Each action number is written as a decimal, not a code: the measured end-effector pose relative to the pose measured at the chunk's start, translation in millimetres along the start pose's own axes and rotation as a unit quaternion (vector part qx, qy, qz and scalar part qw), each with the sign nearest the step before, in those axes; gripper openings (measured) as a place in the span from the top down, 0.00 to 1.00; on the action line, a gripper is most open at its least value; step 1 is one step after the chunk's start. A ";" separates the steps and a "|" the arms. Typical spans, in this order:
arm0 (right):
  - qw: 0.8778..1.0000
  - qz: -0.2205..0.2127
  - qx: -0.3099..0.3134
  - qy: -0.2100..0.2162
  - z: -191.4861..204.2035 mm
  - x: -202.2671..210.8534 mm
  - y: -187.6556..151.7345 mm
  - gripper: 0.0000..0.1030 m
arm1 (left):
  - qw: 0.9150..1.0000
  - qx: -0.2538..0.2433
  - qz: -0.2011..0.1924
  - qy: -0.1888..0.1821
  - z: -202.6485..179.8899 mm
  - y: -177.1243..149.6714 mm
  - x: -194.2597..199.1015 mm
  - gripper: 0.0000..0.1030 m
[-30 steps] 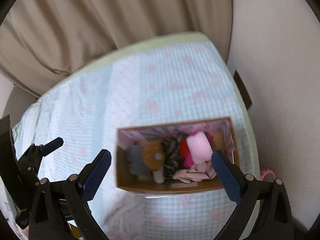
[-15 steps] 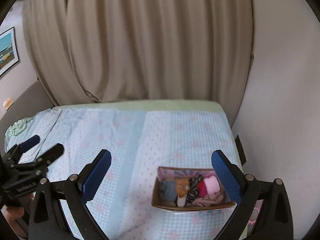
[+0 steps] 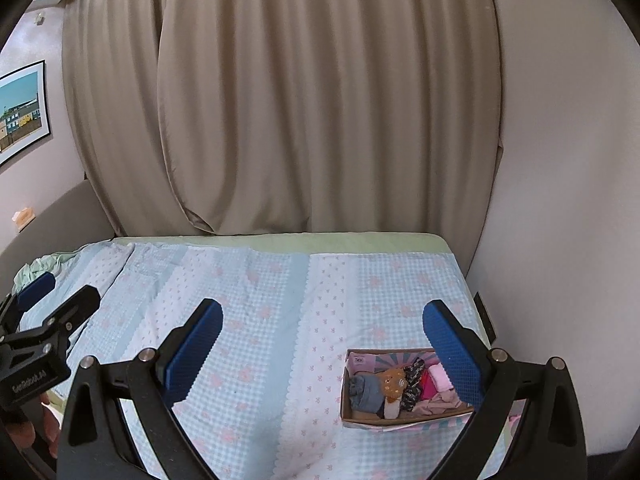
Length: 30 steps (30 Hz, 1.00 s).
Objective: Organize soft objects
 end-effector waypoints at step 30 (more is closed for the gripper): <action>0.999 -0.011 -0.001 -0.039 1.2 -0.5 -0.7 0.03 | 1.000 -0.008 -0.009 -0.026 2.1 3.3 -0.1 0.00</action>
Point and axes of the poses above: each gripper's, at about its wrist camera, not at the fingertips, and x roughly against the way its jaws point, z to its left, y to its top, the point moved 10 cm from there along -x, roughly the way its jaws point
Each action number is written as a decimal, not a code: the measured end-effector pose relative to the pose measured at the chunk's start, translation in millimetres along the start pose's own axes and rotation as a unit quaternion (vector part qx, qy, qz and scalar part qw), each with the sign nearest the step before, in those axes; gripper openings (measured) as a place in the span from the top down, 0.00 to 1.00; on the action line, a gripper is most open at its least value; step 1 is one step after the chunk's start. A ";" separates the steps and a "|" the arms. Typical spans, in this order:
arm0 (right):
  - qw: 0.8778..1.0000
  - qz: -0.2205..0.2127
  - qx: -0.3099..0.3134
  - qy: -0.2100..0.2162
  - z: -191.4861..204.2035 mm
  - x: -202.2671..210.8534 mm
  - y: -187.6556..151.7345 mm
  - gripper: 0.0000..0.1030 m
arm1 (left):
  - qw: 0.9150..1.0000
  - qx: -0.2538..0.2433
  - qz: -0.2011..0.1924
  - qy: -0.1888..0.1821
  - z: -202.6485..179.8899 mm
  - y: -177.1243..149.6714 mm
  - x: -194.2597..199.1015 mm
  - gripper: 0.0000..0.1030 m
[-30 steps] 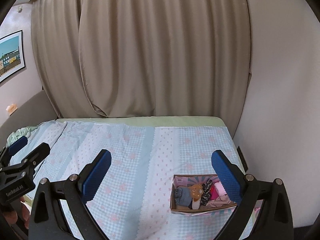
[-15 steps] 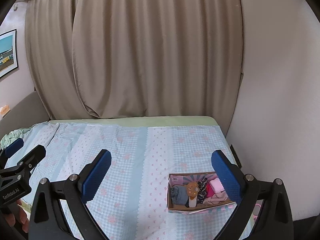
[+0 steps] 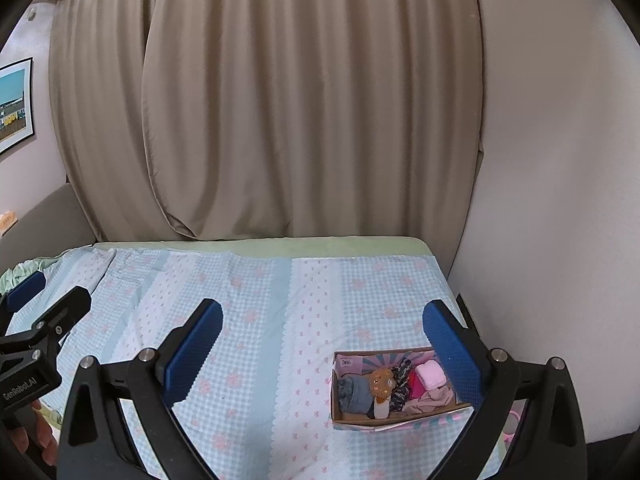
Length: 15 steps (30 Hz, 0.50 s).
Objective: Organize soft objects
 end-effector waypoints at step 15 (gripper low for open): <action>1.000 -0.001 0.003 0.000 1.6 -0.8 1.9 0.03 | 1.000 0.000 0.002 -0.002 0.2 2.6 -5.5 0.00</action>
Point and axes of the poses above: each gripper's, at about its wrist camera, not at the fingertips, and x roughly against the way its jaws point, z to its left, y to its top, the point moved 10 cm from there along -x, roughly the way its jaws point
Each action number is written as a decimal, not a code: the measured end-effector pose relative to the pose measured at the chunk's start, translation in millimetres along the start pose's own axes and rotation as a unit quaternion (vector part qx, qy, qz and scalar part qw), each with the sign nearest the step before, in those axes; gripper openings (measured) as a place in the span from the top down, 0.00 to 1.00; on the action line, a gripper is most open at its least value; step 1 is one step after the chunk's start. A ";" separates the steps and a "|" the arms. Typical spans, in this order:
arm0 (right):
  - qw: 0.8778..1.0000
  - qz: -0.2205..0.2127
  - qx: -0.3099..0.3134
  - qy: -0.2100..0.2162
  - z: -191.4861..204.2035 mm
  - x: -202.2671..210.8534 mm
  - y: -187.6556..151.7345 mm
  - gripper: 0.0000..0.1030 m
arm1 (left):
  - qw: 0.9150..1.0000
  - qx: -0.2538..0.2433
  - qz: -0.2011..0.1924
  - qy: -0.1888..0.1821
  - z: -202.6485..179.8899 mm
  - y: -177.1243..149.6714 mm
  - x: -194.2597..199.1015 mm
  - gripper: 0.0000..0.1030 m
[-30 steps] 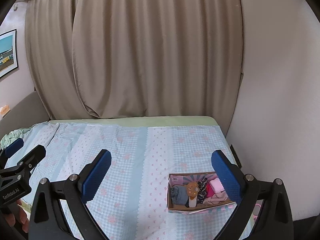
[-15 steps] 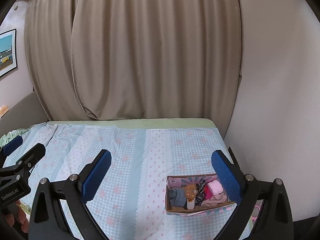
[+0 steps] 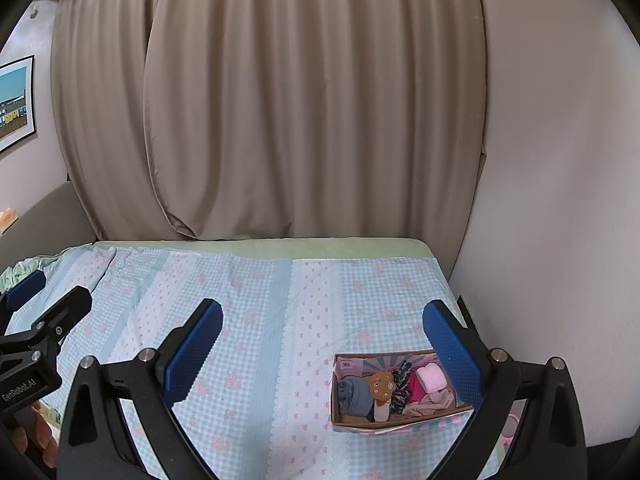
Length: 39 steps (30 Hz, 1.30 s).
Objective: Organize soft objects
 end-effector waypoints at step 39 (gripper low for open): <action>1.000 0.009 0.002 0.001 2.6 -6.5 0.3 0.03 | 1.000 0.001 0.001 0.017 12.3 -2.9 -7.5 0.00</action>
Point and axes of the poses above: each gripper's, at about its wrist camera, not at the fingertips, and x roughly against the way its jaws point, z to its left, y to its top, the point moved 10 cm from there along -x, roughly the way its jaws point
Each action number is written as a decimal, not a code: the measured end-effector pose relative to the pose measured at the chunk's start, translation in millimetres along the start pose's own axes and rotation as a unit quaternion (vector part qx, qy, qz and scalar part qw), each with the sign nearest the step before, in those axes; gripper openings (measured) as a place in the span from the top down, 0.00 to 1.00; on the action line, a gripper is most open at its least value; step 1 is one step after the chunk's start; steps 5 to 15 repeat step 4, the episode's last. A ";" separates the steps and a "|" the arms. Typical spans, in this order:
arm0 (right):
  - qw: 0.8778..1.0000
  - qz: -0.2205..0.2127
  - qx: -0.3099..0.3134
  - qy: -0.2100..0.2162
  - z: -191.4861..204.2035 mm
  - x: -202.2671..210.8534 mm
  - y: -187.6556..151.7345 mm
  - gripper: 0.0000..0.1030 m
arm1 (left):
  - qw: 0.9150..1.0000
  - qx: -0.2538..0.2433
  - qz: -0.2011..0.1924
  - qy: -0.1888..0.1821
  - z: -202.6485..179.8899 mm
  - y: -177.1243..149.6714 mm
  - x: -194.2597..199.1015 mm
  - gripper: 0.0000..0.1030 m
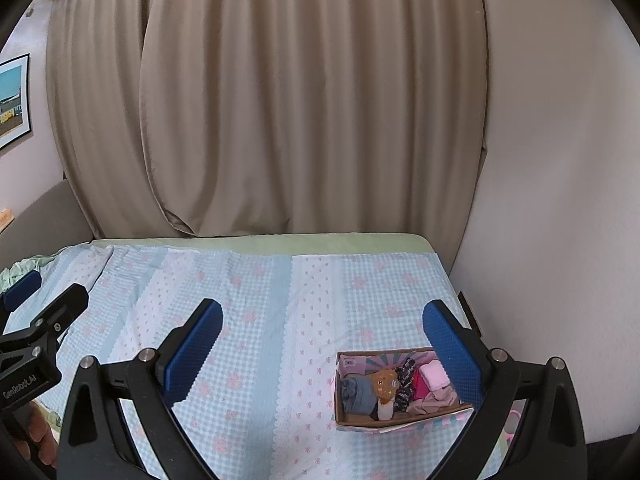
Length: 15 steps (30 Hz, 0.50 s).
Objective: Organize soft objects
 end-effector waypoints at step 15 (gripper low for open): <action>1.000 0.003 0.001 -0.005 4.8 -4.3 0.9 0.03 | 1.000 -0.001 0.000 -0.006 6.1 0.2 -6.3 0.00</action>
Point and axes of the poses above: each gripper's, at about its wrist camera, not at the fingertips, and x roughly against the way its jaws point, z to its left, y to its top, the point moved 10 cm from there along -x, roughly the way its jaws point
